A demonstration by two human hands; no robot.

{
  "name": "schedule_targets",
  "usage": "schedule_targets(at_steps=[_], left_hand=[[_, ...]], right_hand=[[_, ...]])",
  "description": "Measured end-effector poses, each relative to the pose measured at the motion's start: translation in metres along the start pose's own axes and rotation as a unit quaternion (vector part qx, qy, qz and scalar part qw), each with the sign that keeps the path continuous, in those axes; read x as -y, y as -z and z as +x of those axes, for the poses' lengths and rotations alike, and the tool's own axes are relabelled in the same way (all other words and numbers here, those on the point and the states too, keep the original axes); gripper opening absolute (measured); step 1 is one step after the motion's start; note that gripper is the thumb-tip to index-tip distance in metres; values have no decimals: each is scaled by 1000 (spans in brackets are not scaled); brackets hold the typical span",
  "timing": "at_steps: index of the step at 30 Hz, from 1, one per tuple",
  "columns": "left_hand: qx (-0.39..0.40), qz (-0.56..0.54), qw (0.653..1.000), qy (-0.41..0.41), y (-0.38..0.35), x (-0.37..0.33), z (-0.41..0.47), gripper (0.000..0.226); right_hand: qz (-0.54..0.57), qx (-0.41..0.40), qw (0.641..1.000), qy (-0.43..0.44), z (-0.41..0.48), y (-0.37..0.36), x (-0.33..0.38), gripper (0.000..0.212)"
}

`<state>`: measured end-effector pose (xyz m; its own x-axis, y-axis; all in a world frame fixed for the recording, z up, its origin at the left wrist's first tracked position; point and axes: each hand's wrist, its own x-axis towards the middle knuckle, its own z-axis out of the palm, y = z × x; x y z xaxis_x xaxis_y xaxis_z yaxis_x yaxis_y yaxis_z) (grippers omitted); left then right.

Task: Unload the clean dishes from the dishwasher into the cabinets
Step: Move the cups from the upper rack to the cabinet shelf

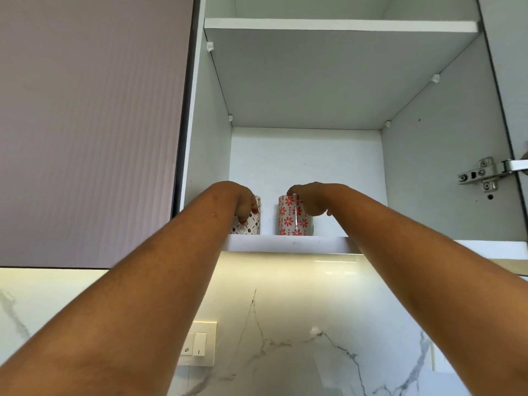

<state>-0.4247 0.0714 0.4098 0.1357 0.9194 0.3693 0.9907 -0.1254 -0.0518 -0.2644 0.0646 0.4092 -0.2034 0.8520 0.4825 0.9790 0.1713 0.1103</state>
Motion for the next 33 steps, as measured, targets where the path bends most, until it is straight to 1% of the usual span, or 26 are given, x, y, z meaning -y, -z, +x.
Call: schedule_targets(at_steps=[2,4,5,7,9,10,12,14,15,16,17,19,21,23,26,29,31,33], left_hand=[[-35,13,999,-2,2,-4,-5,53],[-91,7,996,-22,4,-6,-10,51],[-119,-16,992,-36,5,-8,-15,50],[-180,-97,977,-61,5,-11,-31,45],[-265,-174,944,-85,-2,-18,-52,36],[-308,-206,923,-100,-12,-24,-68,32],[-400,-271,866,-133,-39,-41,-101,27],[-485,-316,799,-163,-72,-57,-133,29],[-516,-315,779,-165,-91,-65,-149,32],[-539,-303,770,-159,-110,-72,-160,34],[-541,-295,773,-150,-130,-79,-173,37],[-515,-303,790,-137,-165,-88,-191,39],[-453,-333,819,-117,-200,-100,-212,39],[-376,-367,847,-88,-234,-116,-239,40],[-276,-397,872,-75,-277,-144,-279,45],[-188,-444,870,-99,-314,-184,-325,49],[-122,-484,858,-120,-331,-215,-360,49],[-54,-508,845,-158,-344,-246,-398,48]], right_hand=[[7,-3,1000,4,-6,4,0,62],[49,-33,998,9,-12,9,1,59],[75,-55,996,14,-18,12,1,56],[136,-105,985,28,-34,16,4,52],[207,-182,961,33,-54,13,8,50],[225,-226,947,31,-69,7,11,49],[233,-309,921,29,-98,-9,19,45],[250,-372,893,36,-125,-29,27,44],[257,-388,884,41,-140,-40,30,44],[256,-398,880,46,-154,-50,32,44],[256,-398,879,49,-169,-63,31,43],[264,-392,879,55,-195,-86,28,42],[262,-370,890,42,-227,-112,22,42],[250,-317,915,11,-266,-140,12,42],[240,-219,945,-19,-326,-173,-5,44],[208,-143,966,-55,-395,-200,-30,51],[201,-125,965,-116,-444,-213,-47,54],[193,-117,956,-189,-497,-223,-63,55]])
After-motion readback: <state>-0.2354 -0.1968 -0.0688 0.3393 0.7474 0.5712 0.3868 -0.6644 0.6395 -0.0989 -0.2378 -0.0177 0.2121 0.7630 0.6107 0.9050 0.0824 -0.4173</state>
